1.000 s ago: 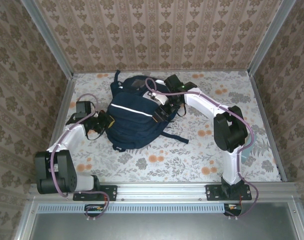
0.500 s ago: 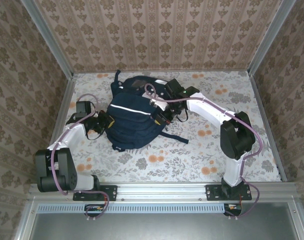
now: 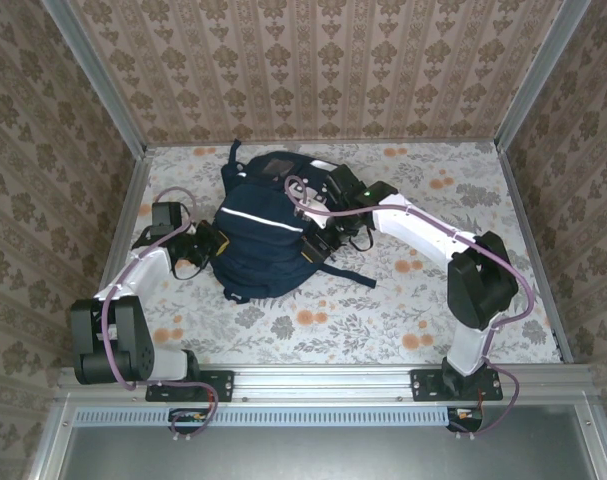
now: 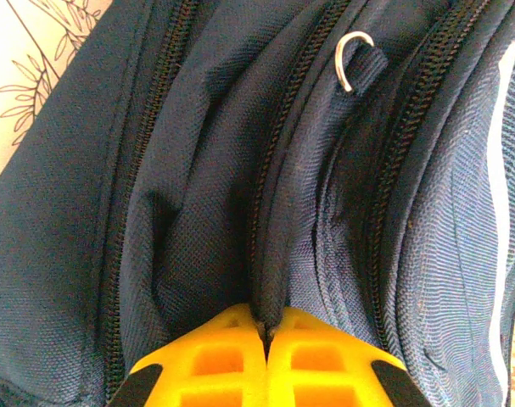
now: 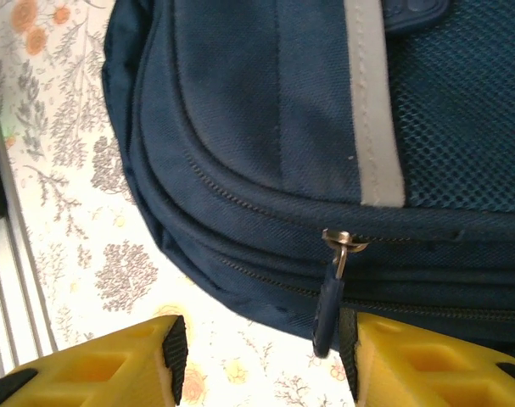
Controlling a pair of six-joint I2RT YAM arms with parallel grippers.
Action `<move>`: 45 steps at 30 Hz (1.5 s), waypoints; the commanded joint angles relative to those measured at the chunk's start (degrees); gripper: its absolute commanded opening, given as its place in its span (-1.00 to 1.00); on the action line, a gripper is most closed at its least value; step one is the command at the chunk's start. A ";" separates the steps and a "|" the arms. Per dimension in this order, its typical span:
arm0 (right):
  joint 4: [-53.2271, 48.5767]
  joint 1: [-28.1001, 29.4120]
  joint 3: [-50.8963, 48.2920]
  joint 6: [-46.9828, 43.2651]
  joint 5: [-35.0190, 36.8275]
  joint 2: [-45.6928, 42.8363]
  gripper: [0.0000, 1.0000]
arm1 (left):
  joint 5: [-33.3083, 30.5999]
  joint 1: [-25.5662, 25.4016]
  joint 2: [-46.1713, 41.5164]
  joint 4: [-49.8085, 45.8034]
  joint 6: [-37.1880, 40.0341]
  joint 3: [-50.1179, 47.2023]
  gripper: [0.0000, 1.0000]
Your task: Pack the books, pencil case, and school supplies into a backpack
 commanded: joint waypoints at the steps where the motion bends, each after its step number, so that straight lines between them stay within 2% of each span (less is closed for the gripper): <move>1: 2.41 0.95 2.18 2.95 3.46 2.44 0.06 | -0.82 -0.11 0.36 -0.91 1.12 0.09 -1.00; 9: 4.23 1.00 3.04 5.52 5.49 4.17 -0.18 | -0.47 -0.13 -0.11 -0.91 1.11 0.09 -1.00; 14: 4.81 1.05 2.84 6.28 6.35 3.82 -0.73 | -0.23 -0.40 -0.35 -0.66 1.01 0.00 -1.00; 17: 5.86 0.86 1.99 7.46 11.17 2.99 -0.98 | 2.32 -0.49 -0.82 0.40 0.49 -0.26 -1.00; 21: 7.74 -1.01 0.50 10.76 18.86 1.10 -1.00 | 8.06 -0.92 -1.68 0.03 2.05 0.95 -1.00; 22: 8.02 -1.87 0.45 11.93 20.80 0.66 -1.00 | 9.19 -1.27 -2.11 -0.68 2.83 1.41 -0.93; 26: 8.70 -5.51 -0.23 15.22 25.85 -1.07 -1.00 | 9.73 -2.43 -4.58 -5.74 6.32 3.36 -0.20; 28: 9.00 -7.08 -0.54 16.17 26.35 -1.75 -1.00 | 8.77 -2.35 -5.88 -7.80 7.86 4.14 0.03; 30: 8.93 -8.01 -0.52 16.40 26.61 -2.05 -1.00 | 7.60 -2.30 -6.73 -9.44 9.24 5.33 0.16; 35: 7.86 -8.48 -0.28 15.37 26.42 -2.25 -1.00 | 8.21 -2.58 -5.04 -6.70 10.33 7.77 0.23; 39: 7.23 -8.41 -1.83 13.72 23.99 -3.38 -1.00 | 9.97 -4.55 0.90 -2.57 9.74 11.07 0.22; 43: 6.89 -8.48 -4.08 11.52 22.64 -5.12 -1.00 | 8.48 -6.75 6.98 -1.37 9.19 15.02 0.11; 45: 6.73 -8.48 -4.89 10.74 22.20 -5.87 -1.00 | 7.94 -7.34 10.21 -2.61 9.21 17.19 -0.06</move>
